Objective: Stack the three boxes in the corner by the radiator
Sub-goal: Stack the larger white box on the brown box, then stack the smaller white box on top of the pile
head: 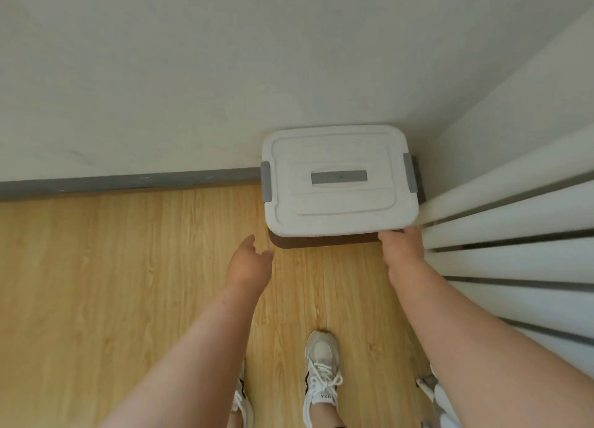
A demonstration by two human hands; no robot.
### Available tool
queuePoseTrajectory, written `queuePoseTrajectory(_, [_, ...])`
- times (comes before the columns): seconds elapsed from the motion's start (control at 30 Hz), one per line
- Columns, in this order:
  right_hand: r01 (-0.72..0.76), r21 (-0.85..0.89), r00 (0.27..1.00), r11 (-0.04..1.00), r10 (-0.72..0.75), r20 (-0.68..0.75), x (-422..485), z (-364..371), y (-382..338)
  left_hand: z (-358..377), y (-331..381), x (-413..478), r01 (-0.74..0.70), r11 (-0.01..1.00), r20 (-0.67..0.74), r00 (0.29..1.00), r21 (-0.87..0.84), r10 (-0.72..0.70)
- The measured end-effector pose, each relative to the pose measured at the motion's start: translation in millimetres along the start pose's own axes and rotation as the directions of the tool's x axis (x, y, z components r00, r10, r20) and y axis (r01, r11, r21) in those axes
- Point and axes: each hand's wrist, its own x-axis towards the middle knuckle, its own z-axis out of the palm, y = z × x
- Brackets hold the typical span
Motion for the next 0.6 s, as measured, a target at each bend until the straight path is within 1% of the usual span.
queuePoseTrajectory(0.17, [0.059, -0.186, 0.983, 0.981, -0.024, 0.183, -61, 19, -1, -24, -22, -43, 0.045, 0.994, 0.004, 0.999, -0.102, -0.045])
queuePoseTrajectory(0.33, [0.174, -0.292, 0.941, 0.940, -0.071, 0.330, -125, 46, 3, -57, -64, -72, 0.094, 0.983, -0.060, 0.993, -0.161, -0.105])
queuePoseTrajectory(0.47, [0.306, -0.407, 0.888, 0.860, -0.104, 0.447, -178, 77, 25, -90, -118, -90, 0.145, 0.962, -0.095, 0.981, -0.231, -0.170])
queuePoseTrajectory(0.53, [0.351, -0.449, 0.870, 0.822, -0.108, 0.482, -202, 97, 44, -107, -149, -95, 0.158, 0.953, -0.120, 0.974, -0.259, -0.194])
queuePoseTrajectory(0.6, [0.381, -0.479, 0.855, 0.791, -0.104, 0.508, -231, 119, 70, -126, -192, -107, 0.186, 0.927, -0.126, 0.963, -0.327, -0.238])
